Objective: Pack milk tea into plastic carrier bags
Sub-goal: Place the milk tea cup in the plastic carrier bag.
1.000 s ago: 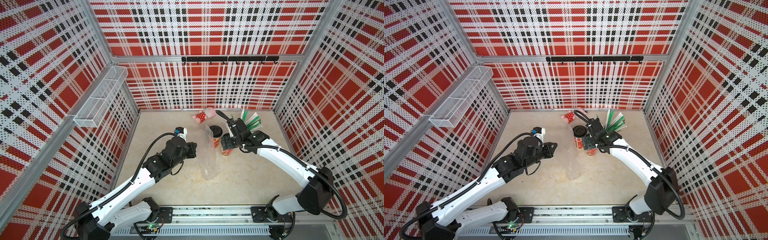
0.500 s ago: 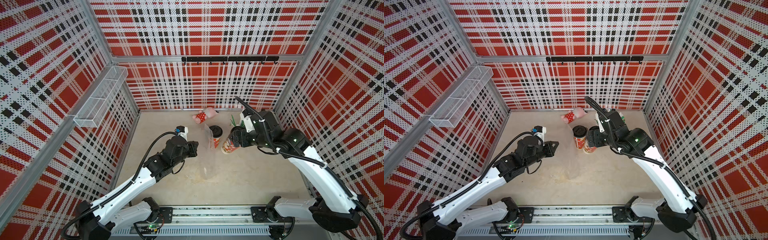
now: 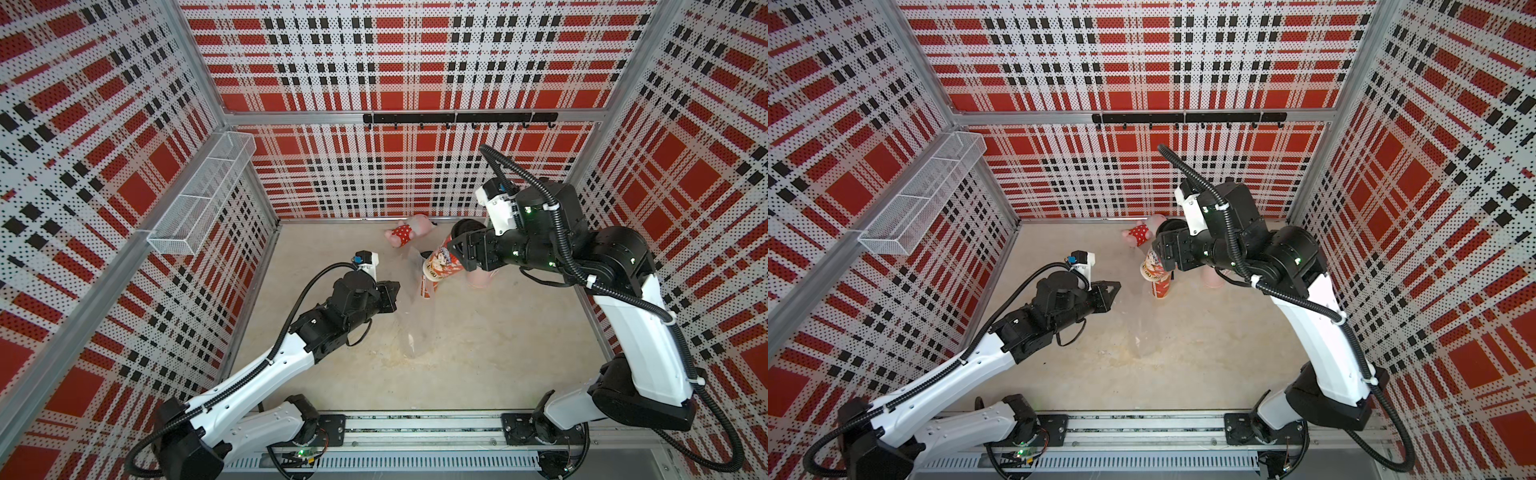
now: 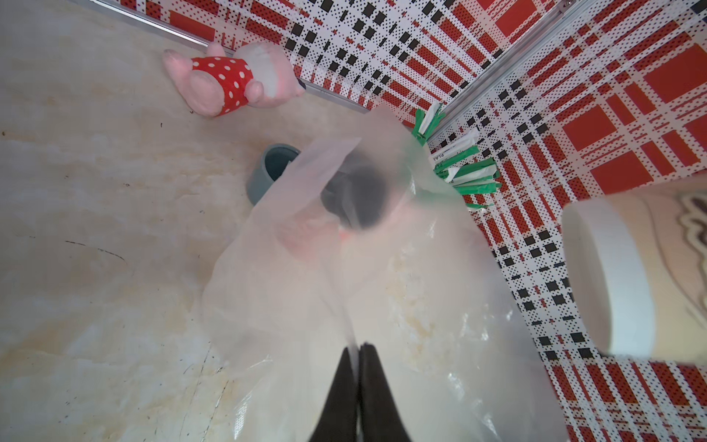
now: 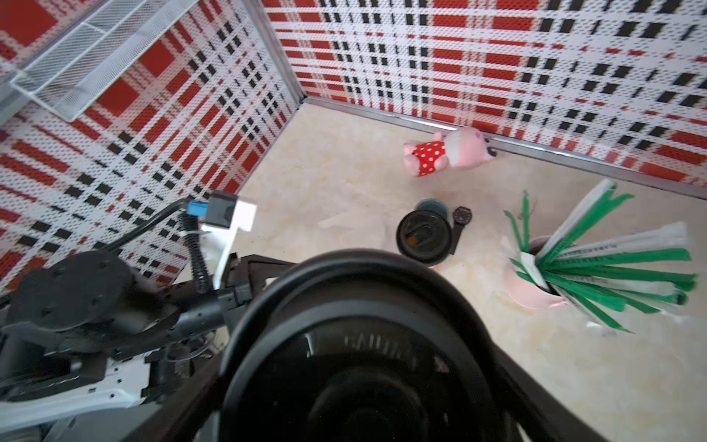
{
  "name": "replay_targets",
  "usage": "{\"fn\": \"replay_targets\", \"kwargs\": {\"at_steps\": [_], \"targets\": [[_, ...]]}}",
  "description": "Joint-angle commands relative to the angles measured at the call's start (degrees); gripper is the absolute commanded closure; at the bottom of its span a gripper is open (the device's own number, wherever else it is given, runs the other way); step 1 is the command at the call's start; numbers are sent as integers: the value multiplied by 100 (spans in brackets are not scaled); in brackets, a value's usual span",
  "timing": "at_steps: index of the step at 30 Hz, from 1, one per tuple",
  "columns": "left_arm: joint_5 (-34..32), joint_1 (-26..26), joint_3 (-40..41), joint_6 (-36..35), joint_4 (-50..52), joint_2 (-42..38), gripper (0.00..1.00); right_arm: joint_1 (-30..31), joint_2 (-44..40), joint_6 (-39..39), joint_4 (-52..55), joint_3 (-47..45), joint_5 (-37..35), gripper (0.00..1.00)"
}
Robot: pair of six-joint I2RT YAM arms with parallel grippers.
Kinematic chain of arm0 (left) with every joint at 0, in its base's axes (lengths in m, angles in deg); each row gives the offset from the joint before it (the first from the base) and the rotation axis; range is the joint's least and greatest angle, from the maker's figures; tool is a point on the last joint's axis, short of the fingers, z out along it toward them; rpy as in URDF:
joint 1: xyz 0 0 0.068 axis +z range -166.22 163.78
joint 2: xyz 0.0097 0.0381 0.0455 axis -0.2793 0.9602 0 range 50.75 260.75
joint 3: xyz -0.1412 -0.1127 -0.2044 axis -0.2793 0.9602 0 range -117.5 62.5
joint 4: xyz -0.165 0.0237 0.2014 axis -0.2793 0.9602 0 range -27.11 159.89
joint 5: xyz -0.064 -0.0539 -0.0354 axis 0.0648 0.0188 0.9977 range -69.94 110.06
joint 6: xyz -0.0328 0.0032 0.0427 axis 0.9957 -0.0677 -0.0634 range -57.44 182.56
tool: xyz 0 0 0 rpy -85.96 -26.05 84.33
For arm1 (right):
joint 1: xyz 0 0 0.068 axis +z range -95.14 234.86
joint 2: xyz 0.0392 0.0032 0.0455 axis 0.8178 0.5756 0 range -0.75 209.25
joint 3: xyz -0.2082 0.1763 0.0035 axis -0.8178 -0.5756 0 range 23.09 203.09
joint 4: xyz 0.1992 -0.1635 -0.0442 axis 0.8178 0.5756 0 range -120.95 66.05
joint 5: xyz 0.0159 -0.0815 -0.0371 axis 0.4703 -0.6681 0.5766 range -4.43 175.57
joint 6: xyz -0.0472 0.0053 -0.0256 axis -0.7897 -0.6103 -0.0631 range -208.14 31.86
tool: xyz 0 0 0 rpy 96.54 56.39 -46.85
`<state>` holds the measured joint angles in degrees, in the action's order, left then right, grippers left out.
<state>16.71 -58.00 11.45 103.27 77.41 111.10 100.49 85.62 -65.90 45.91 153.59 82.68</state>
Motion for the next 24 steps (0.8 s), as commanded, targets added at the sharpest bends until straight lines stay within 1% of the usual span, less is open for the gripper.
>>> {"fn": "replay_targets", "kwargs": {"at_steps": [1,4,9,13,20,24], "targets": [[81,56,71,-63,-169,-10,92,325,176,-88,-117,-61,374,32],[54,56,127,-39,-163,-96,92,483,128,-8,-260,-518,114,32],[65,82,218,-10,-148,-195,92,507,-337,190,-791,-1685,210,33],[20,91,281,25,-121,-291,92,521,-568,279,-1019,-2291,193,33],[13,100,350,51,-116,-367,92,567,-568,300,-1263,-2730,307,33],[39,100,400,77,-116,-419,92,685,-485,316,-1291,-2750,148,34]]}}
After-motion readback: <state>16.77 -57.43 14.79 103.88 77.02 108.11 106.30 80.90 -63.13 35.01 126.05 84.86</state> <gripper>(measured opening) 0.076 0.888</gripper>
